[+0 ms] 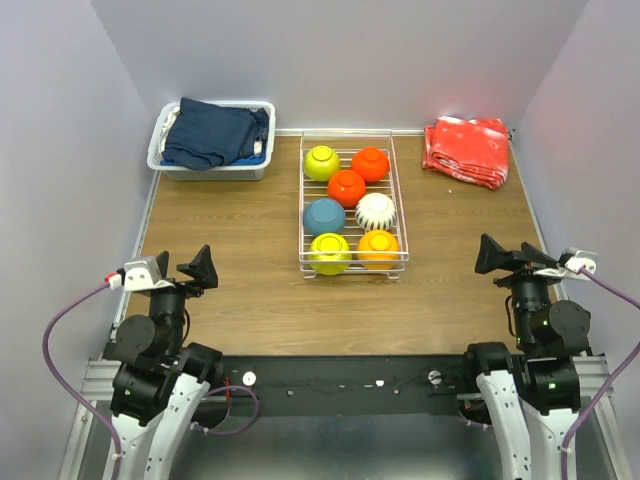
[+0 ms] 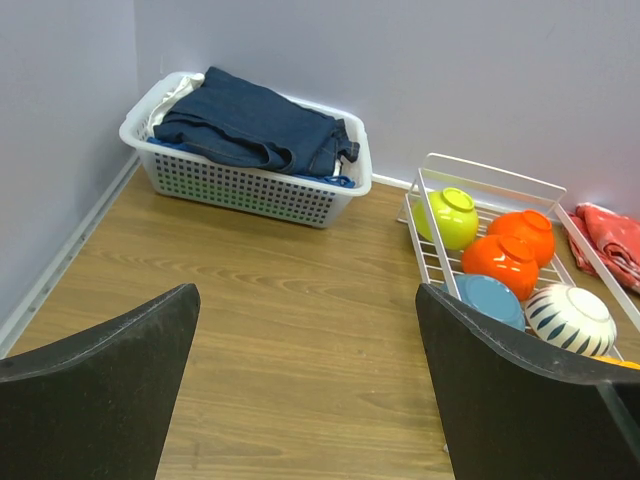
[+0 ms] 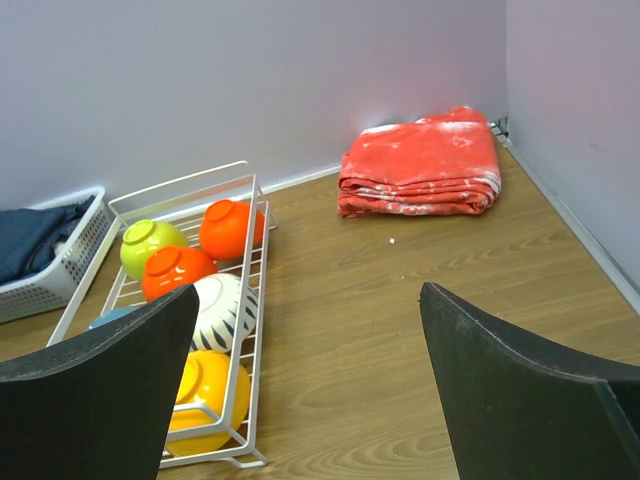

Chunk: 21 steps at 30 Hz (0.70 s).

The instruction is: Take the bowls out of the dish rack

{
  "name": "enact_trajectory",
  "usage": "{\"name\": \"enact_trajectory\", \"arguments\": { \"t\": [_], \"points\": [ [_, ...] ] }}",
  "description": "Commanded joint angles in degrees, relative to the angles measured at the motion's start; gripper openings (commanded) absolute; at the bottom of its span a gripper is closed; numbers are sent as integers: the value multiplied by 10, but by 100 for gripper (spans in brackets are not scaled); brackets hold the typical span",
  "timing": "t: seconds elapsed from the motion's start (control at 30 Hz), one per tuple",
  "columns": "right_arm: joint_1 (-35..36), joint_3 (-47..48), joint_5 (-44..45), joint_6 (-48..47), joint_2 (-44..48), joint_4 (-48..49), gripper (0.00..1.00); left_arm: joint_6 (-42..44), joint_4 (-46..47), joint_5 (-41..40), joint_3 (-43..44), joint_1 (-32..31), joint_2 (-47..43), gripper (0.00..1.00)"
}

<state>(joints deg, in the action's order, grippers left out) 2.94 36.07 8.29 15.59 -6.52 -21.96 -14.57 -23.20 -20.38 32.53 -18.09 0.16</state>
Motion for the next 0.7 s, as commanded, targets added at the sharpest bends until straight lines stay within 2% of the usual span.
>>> {"name": "enact_trajectory", "arguments": {
  "t": [0.0,0.13,0.47,0.6,0.67],
  "points": [
    [1,-6,9,8,14,0,100,5,9,-6,-6,3,-14,99],
    [3,-7,7,8,11,2,100,1,13,-1,-4,5,-6,99],
    [27,-3,24,10,-40,-10,100,-4,59,-3,22,5,81,99],
    [38,1,21,15,-64,-11,100,0,99,30,14,5,106,99],
    [40,7,15,20,-74,-13,100,-2,102,47,26,5,146,99]
  ]
}}
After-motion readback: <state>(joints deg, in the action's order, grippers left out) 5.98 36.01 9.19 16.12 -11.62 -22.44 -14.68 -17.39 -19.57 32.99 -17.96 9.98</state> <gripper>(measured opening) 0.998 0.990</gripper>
